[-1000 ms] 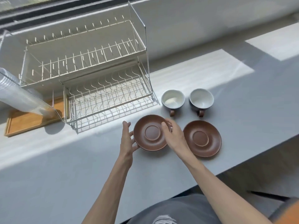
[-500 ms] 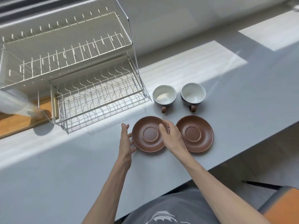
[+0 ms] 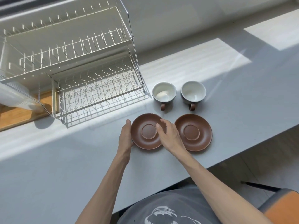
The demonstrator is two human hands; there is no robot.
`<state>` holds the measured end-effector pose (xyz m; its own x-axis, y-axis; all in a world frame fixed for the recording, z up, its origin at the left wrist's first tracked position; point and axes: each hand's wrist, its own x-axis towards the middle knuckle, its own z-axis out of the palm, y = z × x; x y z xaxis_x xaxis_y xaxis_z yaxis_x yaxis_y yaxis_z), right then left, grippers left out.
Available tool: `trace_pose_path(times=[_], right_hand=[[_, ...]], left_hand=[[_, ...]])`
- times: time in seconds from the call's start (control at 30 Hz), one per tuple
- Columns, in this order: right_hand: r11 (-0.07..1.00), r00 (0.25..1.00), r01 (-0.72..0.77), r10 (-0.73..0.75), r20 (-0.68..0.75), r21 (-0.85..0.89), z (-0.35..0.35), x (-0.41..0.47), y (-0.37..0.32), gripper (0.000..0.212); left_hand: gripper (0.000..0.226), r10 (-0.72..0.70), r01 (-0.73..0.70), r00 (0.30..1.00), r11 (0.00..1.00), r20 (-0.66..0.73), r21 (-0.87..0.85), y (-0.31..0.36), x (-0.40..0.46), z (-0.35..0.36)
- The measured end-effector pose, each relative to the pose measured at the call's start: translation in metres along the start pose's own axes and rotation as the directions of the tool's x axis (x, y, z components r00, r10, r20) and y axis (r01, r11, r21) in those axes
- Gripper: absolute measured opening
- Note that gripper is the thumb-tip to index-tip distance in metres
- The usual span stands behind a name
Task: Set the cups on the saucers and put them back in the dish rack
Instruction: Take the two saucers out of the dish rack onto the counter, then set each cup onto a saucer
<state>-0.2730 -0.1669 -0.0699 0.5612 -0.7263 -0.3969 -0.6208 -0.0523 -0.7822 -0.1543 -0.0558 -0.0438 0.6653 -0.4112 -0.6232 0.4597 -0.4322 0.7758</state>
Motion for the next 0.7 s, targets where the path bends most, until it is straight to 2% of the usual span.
trace_pose_path(times=[0.07,0.13,0.2,0.27,0.33,0.4,0.5,0.6,0.7], right_hand=[[0.998,1.0,0.007,-0.005,0.027,-0.056,-0.003,0.002,0.0,0.053],[0.99,0.997,0.011,0.0,0.075,-0.142,-0.011,0.006,-0.002,0.052],[0.972,0.99,0.029,0.005,0.142,-0.235,-0.021,0.011,-0.005,0.05],[0.961,0.984,0.041,0.009,0.179,-0.275,-0.034,0.016,-0.011,0.049],[0.953,0.987,0.059,-0.012,0.158,-0.296,-0.047,0.019,-0.018,0.048],[0.929,0.992,0.096,-0.06,0.109,-0.357,-0.061,0.021,-0.025,0.047],[0.845,0.988,0.14,-0.149,0.024,-0.517,-0.082,0.024,-0.033,0.045],[0.78,0.969,0.139,-0.233,-0.077,-0.61,-0.101,0.028,-0.034,0.044],[0.789,0.94,0.127,-0.289,-0.181,-0.601,-0.115,0.035,-0.029,0.044]], left_hand=[[0.05,-0.006,0.001,1.0,0.989,0.031,0.151,0.0,0.004,-0.004],[0.054,0.009,-0.043,0.997,0.908,0.082,0.416,0.006,0.009,-0.01],[0.057,0.056,-0.132,0.99,0.665,0.127,0.735,0.018,0.011,-0.014],[0.058,0.115,-0.209,0.977,0.384,0.178,0.899,0.033,0.012,-0.014],[0.057,0.131,-0.266,0.961,0.217,0.242,0.939,0.049,0.013,-0.007],[0.057,0.14,-0.31,0.946,0.112,0.294,0.944,0.064,0.013,0.004],[0.058,0.237,-0.37,0.898,-0.05,0.371,0.928,0.081,0.015,0.028],[0.053,0.391,-0.435,0.789,-0.189,0.473,0.881,0.088,0.017,0.058],[0.053,0.512,-0.504,0.671,-0.216,0.537,0.836,0.09,0.021,0.089]])
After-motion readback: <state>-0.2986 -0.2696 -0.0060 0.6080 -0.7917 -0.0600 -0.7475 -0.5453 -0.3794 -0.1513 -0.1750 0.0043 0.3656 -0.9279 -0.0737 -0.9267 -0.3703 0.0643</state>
